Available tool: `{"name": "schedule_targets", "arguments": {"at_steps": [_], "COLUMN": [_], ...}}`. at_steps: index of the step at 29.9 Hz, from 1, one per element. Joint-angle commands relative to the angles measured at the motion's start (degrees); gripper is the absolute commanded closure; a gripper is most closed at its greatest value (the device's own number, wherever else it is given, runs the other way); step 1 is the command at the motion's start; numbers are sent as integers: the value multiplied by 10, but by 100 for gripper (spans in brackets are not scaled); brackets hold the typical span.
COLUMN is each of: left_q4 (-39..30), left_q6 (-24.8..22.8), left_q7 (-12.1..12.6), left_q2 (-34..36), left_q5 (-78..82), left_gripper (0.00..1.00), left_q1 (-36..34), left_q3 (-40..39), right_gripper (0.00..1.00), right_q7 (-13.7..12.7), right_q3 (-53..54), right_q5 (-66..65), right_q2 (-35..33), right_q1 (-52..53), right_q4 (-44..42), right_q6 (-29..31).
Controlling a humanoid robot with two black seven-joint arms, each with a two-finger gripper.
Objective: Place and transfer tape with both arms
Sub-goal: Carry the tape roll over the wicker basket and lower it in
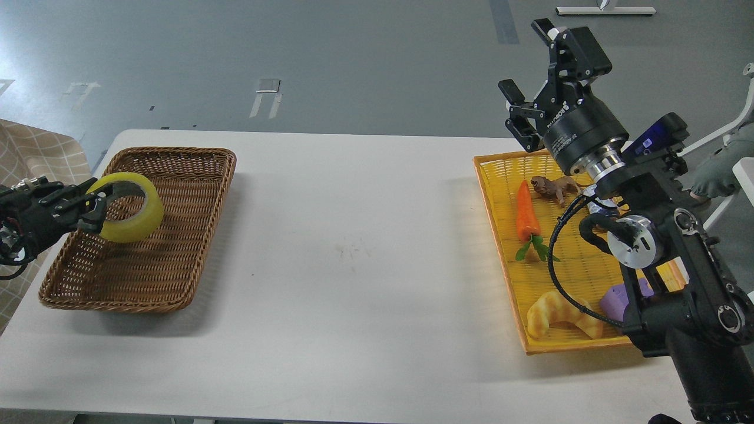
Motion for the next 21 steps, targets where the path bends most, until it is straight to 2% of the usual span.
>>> {"name": "schedule_targets", "arguments": {"at_steps": [1,2,14,16,21], "left_q4": [7,6,2,-3,-4], "left_q6": [6,6,4,1,-7], "left_q7": [0,0,0,0,0], "left_q2": [-10,-12,-15,-17,-65], "left_q5": [-23,-33,-150,-194,-275], "left_gripper": [8,5,2,2,2], "left_q1": [-1,-1,-8,-21,-101], "left_q3": [-1,-1,11,11,9], "right_gripper": [0,0,0,0,0], "right_q7": [0,0,0,0,0], "right_q3": [0,0,0,0,-2], "right_q5": [0,0,0,0,-1], "right_q2": [0,0,0,0,2], "right_q1": [-2,-2,-3,-2,2], "right_q4": [0,0,0,0,0], "right_q6": [0,0,0,0,0]}}
